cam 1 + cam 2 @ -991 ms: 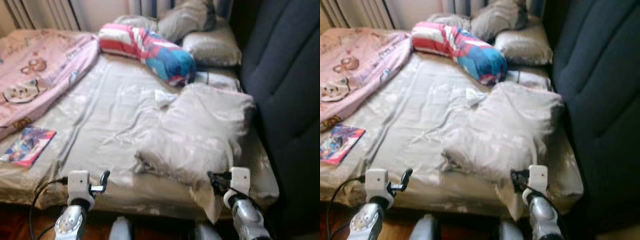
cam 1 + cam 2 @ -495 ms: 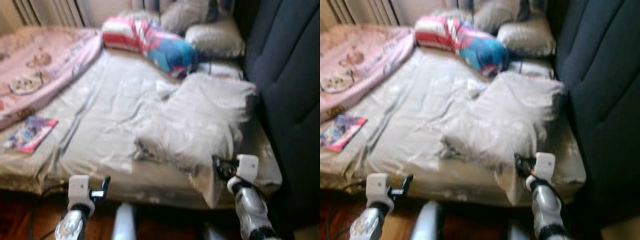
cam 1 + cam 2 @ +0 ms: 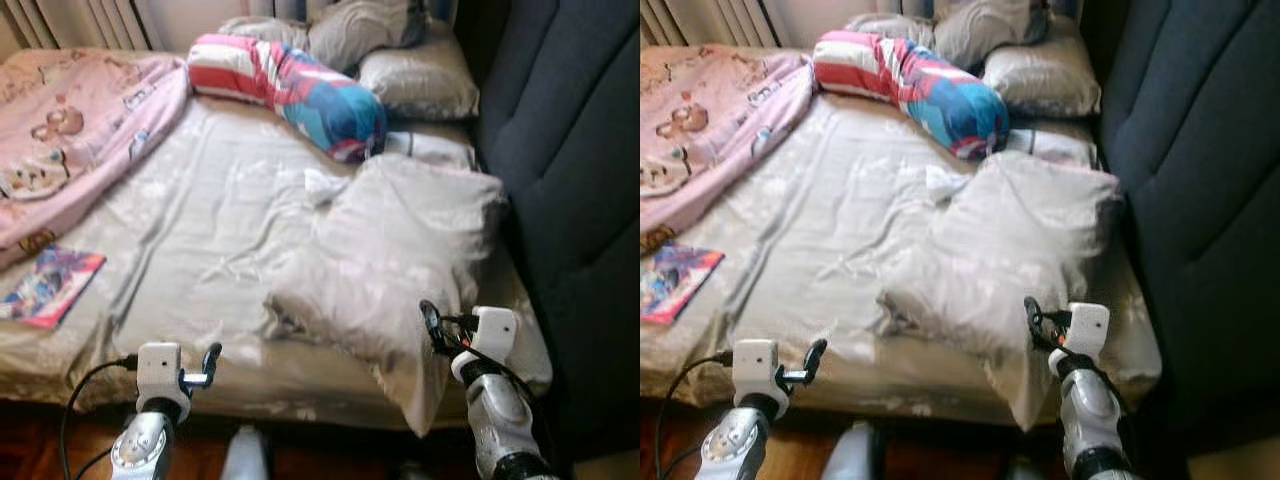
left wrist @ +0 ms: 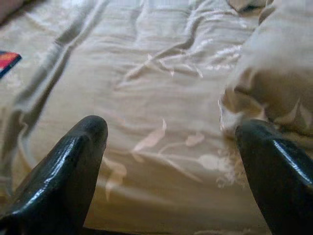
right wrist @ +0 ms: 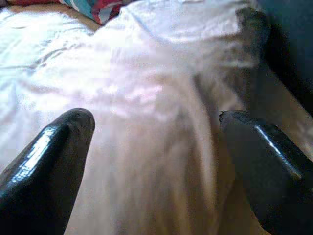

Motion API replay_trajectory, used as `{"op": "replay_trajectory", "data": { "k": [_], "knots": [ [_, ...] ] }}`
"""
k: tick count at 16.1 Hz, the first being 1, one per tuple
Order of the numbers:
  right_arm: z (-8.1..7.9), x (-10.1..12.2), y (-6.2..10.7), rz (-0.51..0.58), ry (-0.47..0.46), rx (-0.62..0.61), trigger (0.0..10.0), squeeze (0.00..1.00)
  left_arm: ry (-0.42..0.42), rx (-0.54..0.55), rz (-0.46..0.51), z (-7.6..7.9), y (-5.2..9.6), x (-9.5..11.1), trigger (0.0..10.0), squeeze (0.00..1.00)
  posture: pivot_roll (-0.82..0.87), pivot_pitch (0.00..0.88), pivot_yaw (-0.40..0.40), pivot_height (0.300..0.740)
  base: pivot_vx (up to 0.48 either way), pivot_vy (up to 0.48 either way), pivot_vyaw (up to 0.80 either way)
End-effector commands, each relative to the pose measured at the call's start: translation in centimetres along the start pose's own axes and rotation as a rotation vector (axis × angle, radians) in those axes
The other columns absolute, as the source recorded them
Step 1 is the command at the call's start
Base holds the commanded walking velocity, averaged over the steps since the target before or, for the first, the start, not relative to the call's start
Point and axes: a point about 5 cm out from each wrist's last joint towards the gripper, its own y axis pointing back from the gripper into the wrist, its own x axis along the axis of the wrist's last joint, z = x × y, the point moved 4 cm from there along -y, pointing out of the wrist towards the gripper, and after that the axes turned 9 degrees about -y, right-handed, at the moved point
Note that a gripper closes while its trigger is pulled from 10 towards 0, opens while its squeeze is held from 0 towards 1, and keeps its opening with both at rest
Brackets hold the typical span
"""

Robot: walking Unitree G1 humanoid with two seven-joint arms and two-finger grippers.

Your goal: Clean up the room

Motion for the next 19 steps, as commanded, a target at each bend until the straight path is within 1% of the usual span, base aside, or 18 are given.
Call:
{"op": "replay_trajectory", "data": {
  "k": [1,2,4,5,6,7,14,15,16,17,18,19],
  "knots": [
    [0.0,-0.2,0.0,-0.018,0.002,-0.002,10.0,0.00,-0.004,0.005,-0.015,-0.1,0.1,-0.3,10.0,0.00,0.11,0.127,-0.009,0.705,0.000,0.000,0.00],
    [-0.1,-0.3,0.0,-0.018,-0.004,0.000,10.0,0.00,-0.005,0.004,-0.015,-0.1,0.0,-0.3,10.0,0.00,0.11,0.128,-0.009,0.705,0.000,0.000,0.00],
    [0.0,-1.1,0.2,-0.060,0.008,-0.003,10.0,0.00,-0.003,0.003,-0.014,-0.1,0.0,-0.2,10.0,0.00,0.11,0.128,-0.008,0.705,0.000,0.000,0.00],
    [0.1,-1.8,0.5,-0.092,0.022,-0.006,10.0,0.00,-0.002,0.003,-0.015,-0.1,0.0,-0.3,10.0,0.00,0.11,0.129,-0.009,0.705,0.000,0.000,0.00],
    [0.3,-2.9,0.9,-0.148,0.054,-0.009,10.0,0.00,-0.001,0.001,-0.016,-0.1,0.0,-0.3,10.0,0.00,0.11,0.130,-0.008,0.705,0.000,0.000,0.00],
    [0.4,-3.1,1.1,-0.158,0.063,-0.015,10.0,0.00,0.000,0.000,-0.017,-0.1,0.0,-0.3,10.0,0.00,0.11,0.130,-0.008,0.705,0.000,0.000,0.00],
    [0.9,-3.6,1.6,-0.161,0.055,-0.044,10.0,0.00,0.001,-0.009,-0.015,0.0,-0.1,-0.2,10.0,0.00,0.11,0.131,-0.008,0.705,0.000,0.000,0.00],
    [1.6,-4.2,2.0,-0.186,0.063,-0.108,10.0,0.00,0.001,-0.010,-0.013,0.1,-0.1,-0.2,10.0,0.00,0.11,0.132,-0.010,0.705,0.000,0.000,0.00],
    [1.9,-4.6,2.3,-0.200,0.026,-0.149,10.0,0.00,0.002,-0.012,-0.013,0.1,0.0,-0.2,10.0,0.00,0.11,0.133,-0.010,0.705,0.000,0.000,0.00],
    [2.0,-5.3,2.6,-0.225,0.010,-0.159,10.0,0.00,0.003,-0.013,-0.014,0.1,0.0,-0.3,10.0,0.00,0.11,0.135,-0.009,0.705,0.000,0.000,0.00],
    [1.8,-6.1,3.0,-0.260,0.006,-0.146,10.0,0.00,0.002,-0.016,-0.016,0.1,0.0,-0.3,10.0,0.00,0.11,0.137,-0.008,0.705,0.000,0.000,0.00],
    [1.6,-6.4,3.2,-0.271,0.013,-0.138,10.0,0.00,0.000,-0.018,-0.020,0.0,0.1,-0.4,10.0,0.00,0.11,0.141,-0.006,0.705,0.000,0.000,0.00]
  ]
}}
